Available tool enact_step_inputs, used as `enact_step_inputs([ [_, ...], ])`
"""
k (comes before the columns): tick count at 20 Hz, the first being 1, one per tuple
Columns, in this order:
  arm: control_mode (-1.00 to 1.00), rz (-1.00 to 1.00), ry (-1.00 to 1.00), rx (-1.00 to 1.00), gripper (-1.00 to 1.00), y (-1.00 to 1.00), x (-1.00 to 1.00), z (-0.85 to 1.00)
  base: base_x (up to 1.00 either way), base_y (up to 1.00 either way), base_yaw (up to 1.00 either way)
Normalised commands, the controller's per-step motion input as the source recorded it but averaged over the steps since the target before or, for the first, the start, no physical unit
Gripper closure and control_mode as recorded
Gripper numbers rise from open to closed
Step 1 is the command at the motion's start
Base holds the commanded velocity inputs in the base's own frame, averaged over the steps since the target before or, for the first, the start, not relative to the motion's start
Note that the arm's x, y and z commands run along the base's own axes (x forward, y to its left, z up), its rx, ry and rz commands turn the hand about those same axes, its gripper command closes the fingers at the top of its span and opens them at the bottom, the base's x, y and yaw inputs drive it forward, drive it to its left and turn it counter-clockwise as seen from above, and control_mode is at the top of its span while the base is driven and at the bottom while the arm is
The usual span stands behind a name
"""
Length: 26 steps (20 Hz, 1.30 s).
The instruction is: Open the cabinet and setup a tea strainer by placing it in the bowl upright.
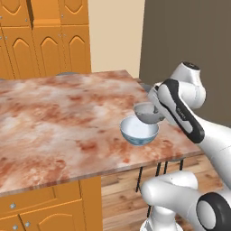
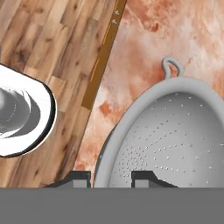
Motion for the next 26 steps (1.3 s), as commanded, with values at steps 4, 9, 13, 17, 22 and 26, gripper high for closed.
enact_step_inputs([
  [4, -1.00, 0.08, -0.13, 0.00, 1.00, 0.00, 0.17, -0.61, 0.00, 0.00, 0.00],
  [9, -1.00, 0.02, -0.03, 0.00, 1.00, 0.00, 0.15, -0.45, 0.00, 0.00, 0.00],
  [13, -1.00, 0.00, -0.01, 0.00, 1.00, 0.00, 0.39, -0.14, 0.00, 0.00, 0.00],
  [17, -1.00, 0.00, 0.00, 0.00, 1.00, 0.00, 0.58, -0.02, 0.00, 0.00, 0.00],
  [22, -1.00, 0.00, 0.00, 0.00, 1.00, 0.00, 0.49, -0.20, 0.00, 0.00, 0.00],
  [26, -1.00, 0.00, 0.02, 0.00, 1.00, -0.05, 0.26, -0.34, 0.00, 0.00, 0.00],
])
